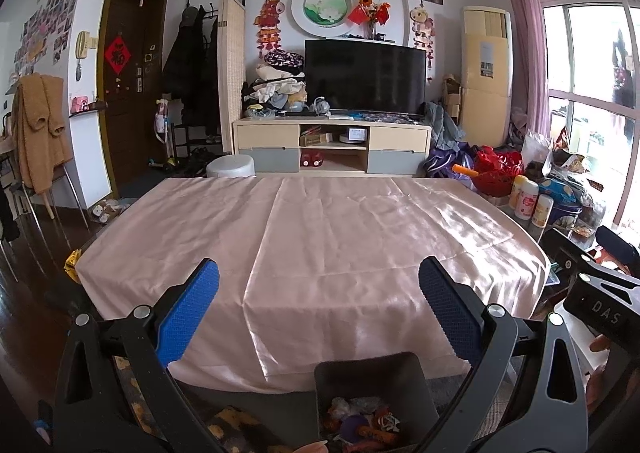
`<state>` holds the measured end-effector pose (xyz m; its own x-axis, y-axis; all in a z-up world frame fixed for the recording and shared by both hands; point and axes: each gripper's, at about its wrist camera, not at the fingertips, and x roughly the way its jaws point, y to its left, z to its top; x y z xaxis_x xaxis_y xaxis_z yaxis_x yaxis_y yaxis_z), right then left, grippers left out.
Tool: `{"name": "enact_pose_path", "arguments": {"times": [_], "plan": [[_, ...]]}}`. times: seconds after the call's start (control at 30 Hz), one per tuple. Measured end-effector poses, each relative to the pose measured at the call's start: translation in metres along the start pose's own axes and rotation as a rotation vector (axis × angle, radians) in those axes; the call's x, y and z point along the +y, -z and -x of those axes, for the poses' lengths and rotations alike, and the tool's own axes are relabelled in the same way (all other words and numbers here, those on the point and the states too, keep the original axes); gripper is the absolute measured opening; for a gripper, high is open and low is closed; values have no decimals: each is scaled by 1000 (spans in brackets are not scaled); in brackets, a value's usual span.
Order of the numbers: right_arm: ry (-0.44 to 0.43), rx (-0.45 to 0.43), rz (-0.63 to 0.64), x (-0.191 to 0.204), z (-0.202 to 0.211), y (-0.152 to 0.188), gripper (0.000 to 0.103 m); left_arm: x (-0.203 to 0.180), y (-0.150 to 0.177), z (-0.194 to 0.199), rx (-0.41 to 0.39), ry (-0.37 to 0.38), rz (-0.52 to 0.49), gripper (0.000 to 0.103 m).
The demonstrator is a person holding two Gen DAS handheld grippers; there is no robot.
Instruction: Collect trash
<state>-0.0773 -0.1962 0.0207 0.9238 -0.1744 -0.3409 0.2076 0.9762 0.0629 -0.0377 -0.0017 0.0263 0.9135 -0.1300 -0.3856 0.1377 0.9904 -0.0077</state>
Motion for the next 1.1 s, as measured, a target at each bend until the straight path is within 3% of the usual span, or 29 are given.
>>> {"name": "enact_pose_path", "arguments": {"times": [1.1], "plan": [[-5, -4, 12, 6, 0, 1, 100, 4, 5, -7, -3, 5, 4, 95]]}}
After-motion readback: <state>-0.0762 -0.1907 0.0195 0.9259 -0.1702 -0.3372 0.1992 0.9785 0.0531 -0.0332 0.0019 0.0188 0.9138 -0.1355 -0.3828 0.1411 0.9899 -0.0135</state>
